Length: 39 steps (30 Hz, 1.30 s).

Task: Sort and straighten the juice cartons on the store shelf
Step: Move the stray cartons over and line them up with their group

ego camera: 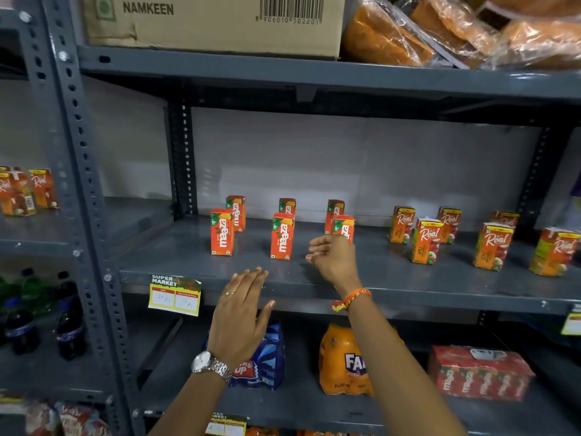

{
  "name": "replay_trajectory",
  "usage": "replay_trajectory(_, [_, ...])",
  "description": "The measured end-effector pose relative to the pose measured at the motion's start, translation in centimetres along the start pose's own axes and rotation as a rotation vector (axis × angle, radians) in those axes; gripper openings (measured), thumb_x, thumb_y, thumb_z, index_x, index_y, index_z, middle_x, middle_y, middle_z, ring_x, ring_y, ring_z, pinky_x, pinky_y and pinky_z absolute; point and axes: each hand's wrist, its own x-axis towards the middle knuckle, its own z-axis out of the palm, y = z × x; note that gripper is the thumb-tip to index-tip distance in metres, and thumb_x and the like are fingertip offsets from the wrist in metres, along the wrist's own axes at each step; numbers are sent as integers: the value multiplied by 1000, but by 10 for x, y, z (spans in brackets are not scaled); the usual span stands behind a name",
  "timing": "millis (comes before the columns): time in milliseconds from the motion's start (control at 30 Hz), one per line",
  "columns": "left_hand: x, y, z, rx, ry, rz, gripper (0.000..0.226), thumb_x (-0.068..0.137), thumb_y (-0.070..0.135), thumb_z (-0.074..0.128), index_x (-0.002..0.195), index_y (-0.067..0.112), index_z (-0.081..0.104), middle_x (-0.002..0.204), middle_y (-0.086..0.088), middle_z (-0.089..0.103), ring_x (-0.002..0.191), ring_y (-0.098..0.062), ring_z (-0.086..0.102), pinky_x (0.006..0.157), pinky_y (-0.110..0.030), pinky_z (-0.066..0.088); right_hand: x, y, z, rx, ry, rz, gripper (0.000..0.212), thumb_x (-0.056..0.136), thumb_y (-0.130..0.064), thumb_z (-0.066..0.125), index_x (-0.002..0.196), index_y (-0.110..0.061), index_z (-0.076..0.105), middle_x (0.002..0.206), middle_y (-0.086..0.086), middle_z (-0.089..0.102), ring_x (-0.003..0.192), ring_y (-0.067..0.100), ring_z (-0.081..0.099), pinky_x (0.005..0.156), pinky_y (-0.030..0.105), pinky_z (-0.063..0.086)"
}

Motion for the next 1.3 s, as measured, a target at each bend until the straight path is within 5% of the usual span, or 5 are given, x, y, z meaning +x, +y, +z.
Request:
replay_trajectory(167, [2,1,4,-6,25,-10,57,98,48,37,147,20,40,150,1,46,141,-16,38,121,-31,14,7,18,-57,45,303,62,21,71,-6,82,83,-9,65,80,1,69,84,17,70,75,32,58])
replay_trajectory(400, [3,5,8,-24,51,-30,55,97,46,40,145,19,41,148,1,47,141,-16,37,123,-33,15,37,38,-69,-101,-120,133,71,72,-11,83,134,-8,49,125,8,63,118,26,60,104,45,49])
replay_trajectory(667, [46,12,-21,-232,72,-211,41,98,44,46,129,20,57,113,3,68,104,-16,62,97,-38,47,34,36,-66,-176,-138,41,54,84,-15,73,134,-6,54,133,11,63,124,27,60,108,41,42])
replay_trajectory(867, [123,1,-19,-374,-372,-375,83,85,17,71,152,9,24,141,-12,55,118,-26,60,102,-41,47,36,33,-66,-225,-170,61,46,90,-16,65,133,-5,54,134,13,62,126,30,57,110,44,41])
replay_trajectory(1300, [141,13,-10,-483,-364,-265,48,80,26,76,123,13,64,120,-5,70,107,-22,65,102,-41,46,36,41,-73,-311,-73,26,32,88,-14,66,118,-3,66,121,16,70,115,33,64,103,43,48])
